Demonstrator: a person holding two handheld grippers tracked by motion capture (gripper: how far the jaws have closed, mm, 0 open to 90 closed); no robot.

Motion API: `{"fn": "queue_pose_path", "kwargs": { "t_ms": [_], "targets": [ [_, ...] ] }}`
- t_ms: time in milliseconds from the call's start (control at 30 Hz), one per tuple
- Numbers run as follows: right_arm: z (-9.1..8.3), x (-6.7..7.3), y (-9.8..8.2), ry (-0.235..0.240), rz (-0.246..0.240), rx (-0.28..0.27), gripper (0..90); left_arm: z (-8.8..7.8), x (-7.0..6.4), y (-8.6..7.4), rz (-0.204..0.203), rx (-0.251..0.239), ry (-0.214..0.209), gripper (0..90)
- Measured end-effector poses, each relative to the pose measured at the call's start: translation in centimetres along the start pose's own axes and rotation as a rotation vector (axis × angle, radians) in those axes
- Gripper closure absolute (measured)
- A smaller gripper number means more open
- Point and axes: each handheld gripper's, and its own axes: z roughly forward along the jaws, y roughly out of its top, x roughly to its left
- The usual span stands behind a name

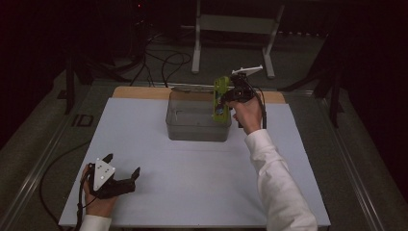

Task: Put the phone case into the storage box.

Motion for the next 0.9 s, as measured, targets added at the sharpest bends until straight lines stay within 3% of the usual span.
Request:
{"fn": "queue_pose_path", "kwargs": {
  "t_ms": [233, 900],
  "targets": [
    [0.5, -0.1, 0.0, -0.026, -0.005, 0.012, 77.7, 0.0, 0.0, 0.0, 0.001, 0.001, -0.002, 0.0],
    [2.0, -0.3, -0.2, -0.047, 0.007, 0.041, 77.7, 0.0, 0.0, 0.0, -0.001, -0.002, 0.001, 0.0]
  ]
}}
